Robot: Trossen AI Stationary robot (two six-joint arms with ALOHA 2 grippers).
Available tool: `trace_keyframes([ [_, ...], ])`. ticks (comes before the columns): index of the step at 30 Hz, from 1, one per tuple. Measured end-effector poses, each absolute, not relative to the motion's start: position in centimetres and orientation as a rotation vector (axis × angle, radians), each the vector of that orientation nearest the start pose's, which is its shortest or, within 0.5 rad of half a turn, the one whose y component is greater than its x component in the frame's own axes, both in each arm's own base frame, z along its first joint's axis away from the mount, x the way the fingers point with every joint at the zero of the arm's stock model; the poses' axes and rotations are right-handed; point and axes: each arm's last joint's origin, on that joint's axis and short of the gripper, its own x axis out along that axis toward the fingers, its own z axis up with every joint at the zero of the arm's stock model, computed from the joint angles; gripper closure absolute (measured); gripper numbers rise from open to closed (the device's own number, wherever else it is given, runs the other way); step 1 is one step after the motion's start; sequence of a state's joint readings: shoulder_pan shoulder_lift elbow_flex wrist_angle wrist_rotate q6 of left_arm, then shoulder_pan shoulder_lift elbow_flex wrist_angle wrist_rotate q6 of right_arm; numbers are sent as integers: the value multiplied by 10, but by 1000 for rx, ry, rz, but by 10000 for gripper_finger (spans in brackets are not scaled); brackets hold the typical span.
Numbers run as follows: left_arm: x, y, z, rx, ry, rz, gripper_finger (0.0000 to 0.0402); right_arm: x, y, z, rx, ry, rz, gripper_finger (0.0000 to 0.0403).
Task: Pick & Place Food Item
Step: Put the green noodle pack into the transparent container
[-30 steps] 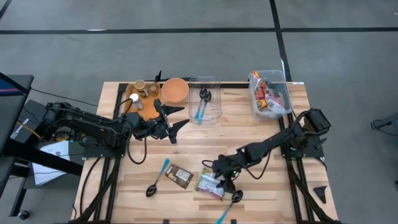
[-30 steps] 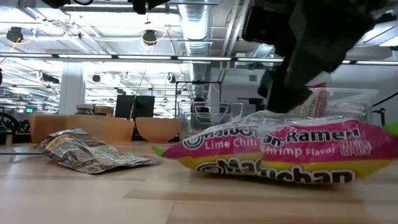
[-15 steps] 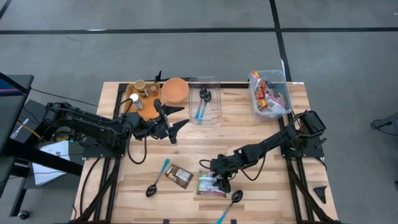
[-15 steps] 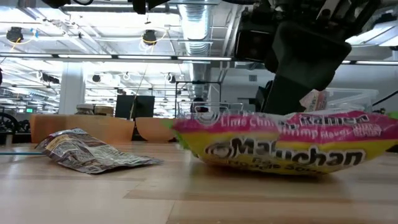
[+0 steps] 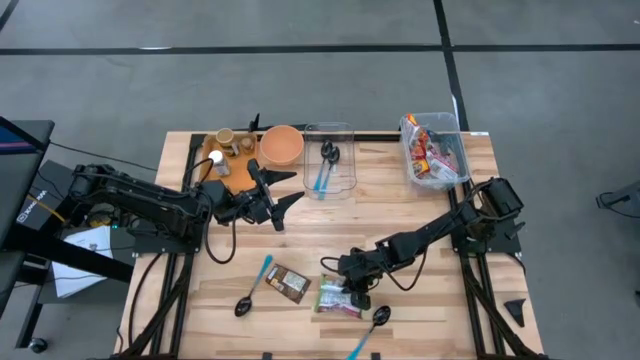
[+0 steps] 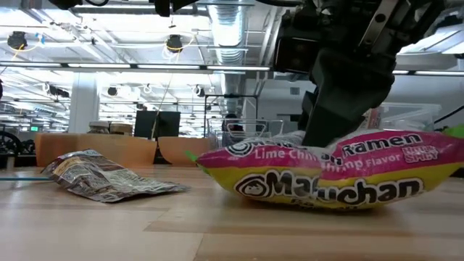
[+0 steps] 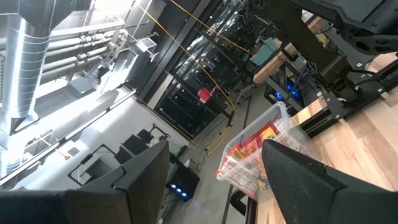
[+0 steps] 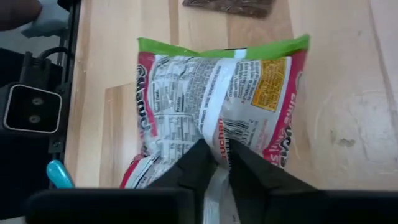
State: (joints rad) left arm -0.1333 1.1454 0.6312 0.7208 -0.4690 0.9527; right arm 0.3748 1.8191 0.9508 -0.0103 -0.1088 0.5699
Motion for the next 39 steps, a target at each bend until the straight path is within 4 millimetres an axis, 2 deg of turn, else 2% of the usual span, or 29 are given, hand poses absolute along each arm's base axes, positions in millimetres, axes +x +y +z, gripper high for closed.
trace_keyframes([
  [5, 245, -20, 295, 879, -23, 401, 152, 326, 131, 137, 394, 967, 200, 395],
  [18, 245, -20, 295, 880, -20, 400, 152, 327, 133, 140, 319, 917, 245, 400],
  [23, 245, -20, 295, 880, -20, 400, 152, 325, 131, 152, 280, 879, 216, 401],
  [27, 245, -20, 294, 881, -18, 398, 152, 315, 126, 172, 236, 852, 131, 402],
  [33, 245, -18, 294, 882, -13, 403, 152, 290, 118, 206, 153, 811, -62, 402],
  [39, 246, -9, 293, 884, 9, 434, 152, 258, 100, 240, 201, 747, -315, 401],
])
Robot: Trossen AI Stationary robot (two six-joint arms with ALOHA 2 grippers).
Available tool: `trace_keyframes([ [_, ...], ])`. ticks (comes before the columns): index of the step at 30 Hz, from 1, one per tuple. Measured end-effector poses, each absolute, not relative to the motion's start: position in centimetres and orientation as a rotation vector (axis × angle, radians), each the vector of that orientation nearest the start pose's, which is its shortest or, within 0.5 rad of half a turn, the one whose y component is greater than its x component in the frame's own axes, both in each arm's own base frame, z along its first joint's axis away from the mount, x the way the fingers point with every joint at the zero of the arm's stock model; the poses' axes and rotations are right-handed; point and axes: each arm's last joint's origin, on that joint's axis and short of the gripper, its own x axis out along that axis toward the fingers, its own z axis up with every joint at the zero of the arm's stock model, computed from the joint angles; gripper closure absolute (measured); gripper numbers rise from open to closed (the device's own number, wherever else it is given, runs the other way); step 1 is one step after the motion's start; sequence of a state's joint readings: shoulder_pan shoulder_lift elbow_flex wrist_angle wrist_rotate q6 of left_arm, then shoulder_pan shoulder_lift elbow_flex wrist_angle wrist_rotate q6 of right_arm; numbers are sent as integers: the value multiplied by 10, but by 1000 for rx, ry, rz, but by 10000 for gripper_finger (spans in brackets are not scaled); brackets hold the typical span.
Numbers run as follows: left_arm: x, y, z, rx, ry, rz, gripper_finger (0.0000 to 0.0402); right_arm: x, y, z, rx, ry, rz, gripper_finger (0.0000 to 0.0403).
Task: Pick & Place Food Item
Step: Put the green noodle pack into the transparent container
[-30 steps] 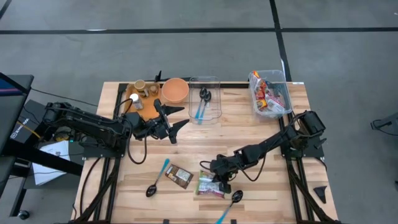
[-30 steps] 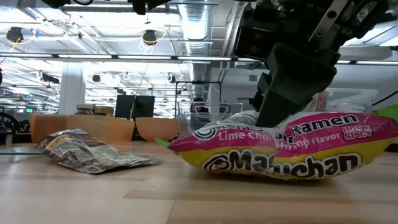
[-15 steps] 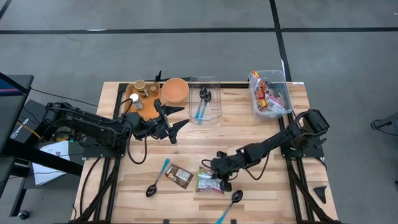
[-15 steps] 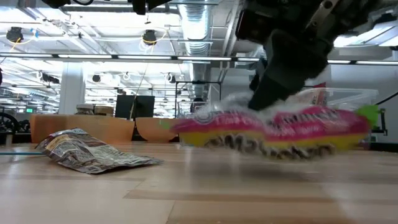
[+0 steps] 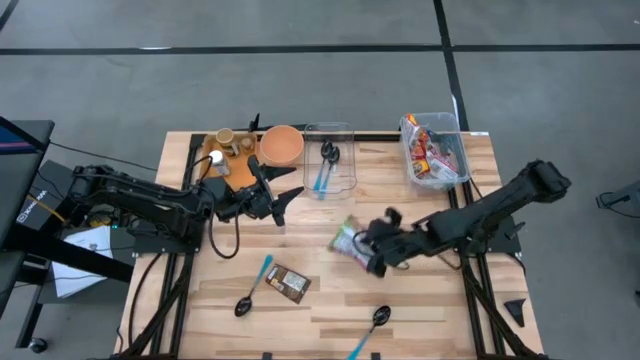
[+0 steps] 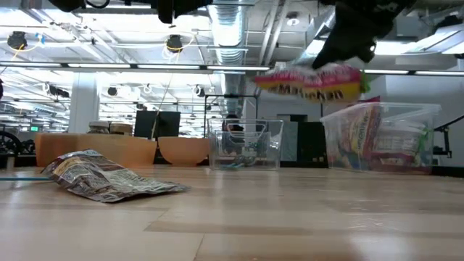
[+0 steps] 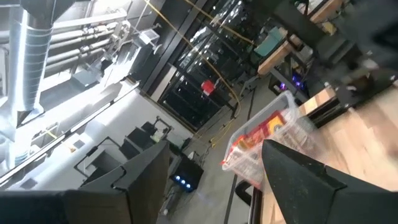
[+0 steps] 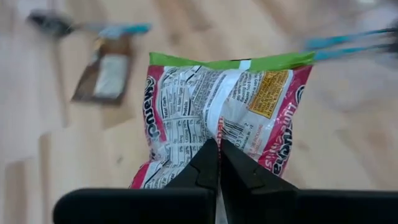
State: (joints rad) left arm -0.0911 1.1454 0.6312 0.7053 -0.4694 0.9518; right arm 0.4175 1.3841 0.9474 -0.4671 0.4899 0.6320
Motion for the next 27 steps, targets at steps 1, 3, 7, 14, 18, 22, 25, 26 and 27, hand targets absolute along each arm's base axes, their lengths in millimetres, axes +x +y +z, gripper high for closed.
trace_keyframes([
  [1, 246, -8, 293, 880, 18, 437, 152, 253, 96, 246, 210, 729, -347, 401],
  [3, 246, -4, 292, 874, 32, 446, 152, 243, 90, 256, 217, 709, -388, 401],
  [7, 247, 4, 289, 880, 69, 463, 152, 229, 76, 269, 219, 698, -434, 400],
  [14, 246, 15, 288, 851, 93, 502, 152, 214, 45, 280, 223, 712, -549, 400],
  [18, 246, 19, 287, 853, 110, 510, 152, 207, 28, 285, 229, 715, -605, 399],
  [22, 246, 20, 286, 856, 126, 510, 152, 200, 13, 293, 246, 687, -647, 399],
  [25, 246, 20, 286, 856, 128, 509, 152, 195, 3, 299, 244, 657, -666, 399],
  [26, 246, 20, 285, 856, 128, 509, 152, 193, 0, 302, 240, 647, -673, 398],
  [27, 246, 20, 285, 857, 129, 509, 152, 190, -4, 304, 236, 640, -682, 398],
])
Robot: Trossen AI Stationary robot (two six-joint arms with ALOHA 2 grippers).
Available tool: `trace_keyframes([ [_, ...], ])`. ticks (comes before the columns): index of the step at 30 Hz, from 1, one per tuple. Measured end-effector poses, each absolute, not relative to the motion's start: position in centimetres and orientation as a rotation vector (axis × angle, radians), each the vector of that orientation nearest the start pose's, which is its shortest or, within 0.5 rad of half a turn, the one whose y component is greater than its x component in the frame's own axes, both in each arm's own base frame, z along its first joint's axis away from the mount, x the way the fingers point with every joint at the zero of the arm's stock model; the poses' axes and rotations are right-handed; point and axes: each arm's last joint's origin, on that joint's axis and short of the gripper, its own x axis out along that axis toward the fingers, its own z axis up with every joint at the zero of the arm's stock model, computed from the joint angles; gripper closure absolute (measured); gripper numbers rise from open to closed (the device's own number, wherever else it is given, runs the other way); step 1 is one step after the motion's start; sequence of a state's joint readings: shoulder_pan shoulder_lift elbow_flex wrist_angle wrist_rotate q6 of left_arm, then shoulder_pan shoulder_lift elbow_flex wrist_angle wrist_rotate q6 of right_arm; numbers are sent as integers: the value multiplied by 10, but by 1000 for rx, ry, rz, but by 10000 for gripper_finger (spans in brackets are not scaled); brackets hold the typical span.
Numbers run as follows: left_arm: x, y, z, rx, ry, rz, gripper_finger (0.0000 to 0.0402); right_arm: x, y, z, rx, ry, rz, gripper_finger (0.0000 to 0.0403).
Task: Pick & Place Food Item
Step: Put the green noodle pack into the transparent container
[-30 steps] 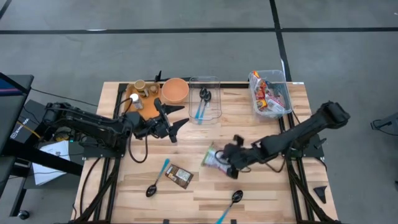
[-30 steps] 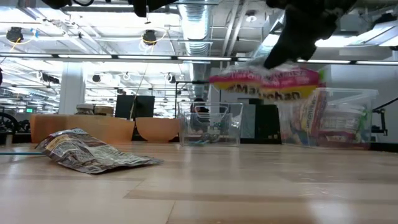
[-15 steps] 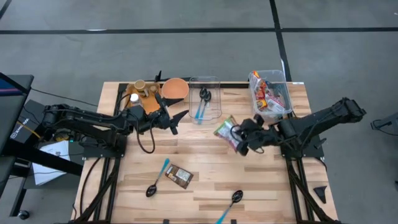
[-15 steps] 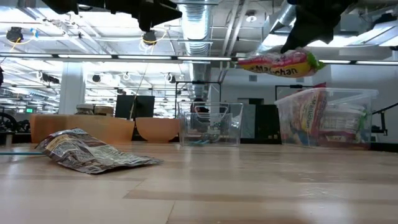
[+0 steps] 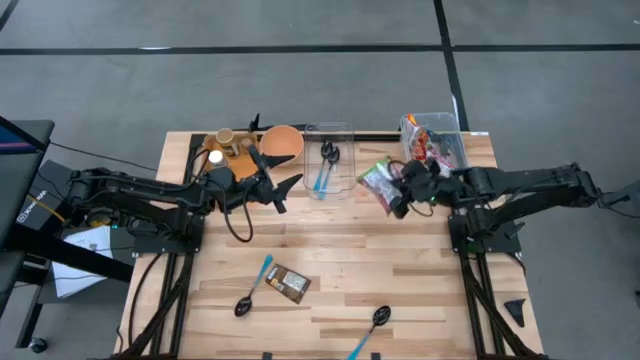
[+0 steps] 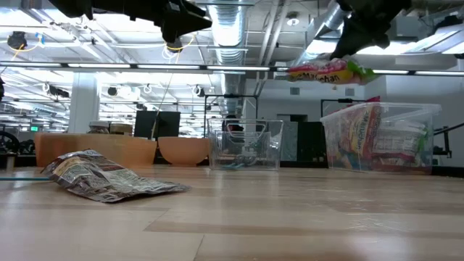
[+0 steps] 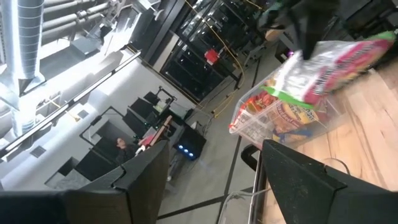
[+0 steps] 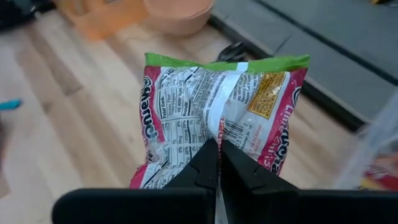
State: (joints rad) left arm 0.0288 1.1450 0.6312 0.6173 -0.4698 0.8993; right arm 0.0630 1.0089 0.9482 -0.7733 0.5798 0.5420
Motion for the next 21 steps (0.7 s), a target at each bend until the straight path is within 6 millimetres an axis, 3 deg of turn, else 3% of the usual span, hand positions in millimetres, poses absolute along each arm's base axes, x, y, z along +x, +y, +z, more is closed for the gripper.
trace_keyframes([
  [6, 246, 20, 285, 858, 133, 507, 152, 167, -23, 321, 209, 557, -759, 399],
  [11, 246, 20, 285, 858, 133, 506, 152, 144, -35, 332, 155, 481, -926, 400],
  [21, 246, 20, 285, 842, 132, 505, 152, 120, -52, 331, 107, 486, -1220, 402],
])
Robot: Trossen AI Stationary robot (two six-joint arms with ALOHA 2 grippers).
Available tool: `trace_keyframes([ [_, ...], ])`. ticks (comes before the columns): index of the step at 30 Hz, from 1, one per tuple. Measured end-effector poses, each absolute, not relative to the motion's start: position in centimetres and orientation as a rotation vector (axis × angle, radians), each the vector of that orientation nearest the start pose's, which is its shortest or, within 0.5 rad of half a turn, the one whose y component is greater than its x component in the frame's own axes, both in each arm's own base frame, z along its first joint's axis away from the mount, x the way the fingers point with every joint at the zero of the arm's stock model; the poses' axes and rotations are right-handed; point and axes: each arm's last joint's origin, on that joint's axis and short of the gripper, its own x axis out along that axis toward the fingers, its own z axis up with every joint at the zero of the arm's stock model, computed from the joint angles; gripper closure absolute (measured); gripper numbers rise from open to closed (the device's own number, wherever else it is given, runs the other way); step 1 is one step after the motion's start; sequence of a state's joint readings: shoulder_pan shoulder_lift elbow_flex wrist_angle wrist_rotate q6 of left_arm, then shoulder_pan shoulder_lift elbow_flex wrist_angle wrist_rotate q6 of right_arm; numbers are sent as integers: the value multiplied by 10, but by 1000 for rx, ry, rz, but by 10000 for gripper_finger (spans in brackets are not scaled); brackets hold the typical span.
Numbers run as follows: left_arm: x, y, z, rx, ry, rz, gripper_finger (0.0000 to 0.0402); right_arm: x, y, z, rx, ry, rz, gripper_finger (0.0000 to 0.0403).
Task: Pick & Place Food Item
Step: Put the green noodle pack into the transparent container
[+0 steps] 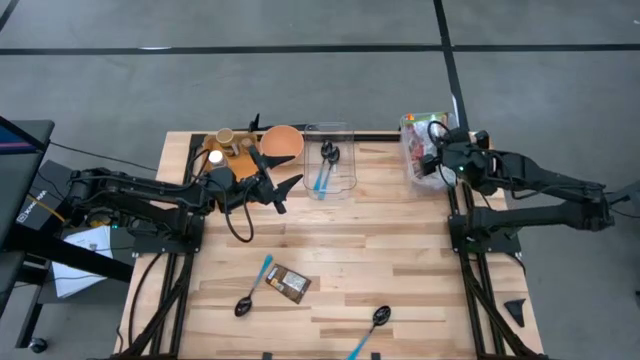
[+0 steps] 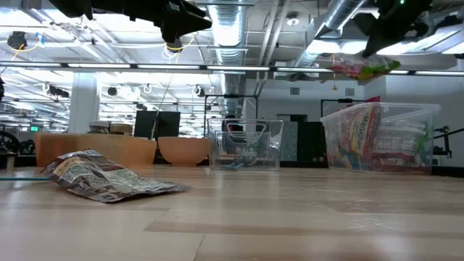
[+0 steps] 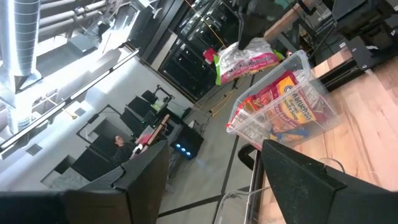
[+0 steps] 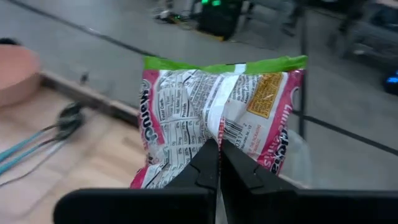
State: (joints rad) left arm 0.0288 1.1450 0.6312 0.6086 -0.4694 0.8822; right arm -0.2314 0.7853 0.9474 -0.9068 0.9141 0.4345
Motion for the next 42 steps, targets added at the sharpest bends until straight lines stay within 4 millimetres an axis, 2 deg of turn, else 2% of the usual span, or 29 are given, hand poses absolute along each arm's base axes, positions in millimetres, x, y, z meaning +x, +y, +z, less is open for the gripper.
trace_keyframes([
  [8, 246, 20, 285, 841, 132, 506, 152, 112, -69, 309, 93, 533, -1420, 402],
  [17, 246, 20, 285, 841, 132, 505, 152, 106, -87, 273, 118, 598, -1572, 403],
  [25, 246, 20, 285, 841, 131, 505, 152, 108, -97, 243, 140, 602, -1562, 403],
  [33, 246, 20, 285, 841, 131, 505, 152, 100, -110, 230, 240, 650, -1522, 403],
  [42, 246, 20, 285, 841, 131, 506, 152, 105, -125, 217, 256, 724, -1470, 403],
])
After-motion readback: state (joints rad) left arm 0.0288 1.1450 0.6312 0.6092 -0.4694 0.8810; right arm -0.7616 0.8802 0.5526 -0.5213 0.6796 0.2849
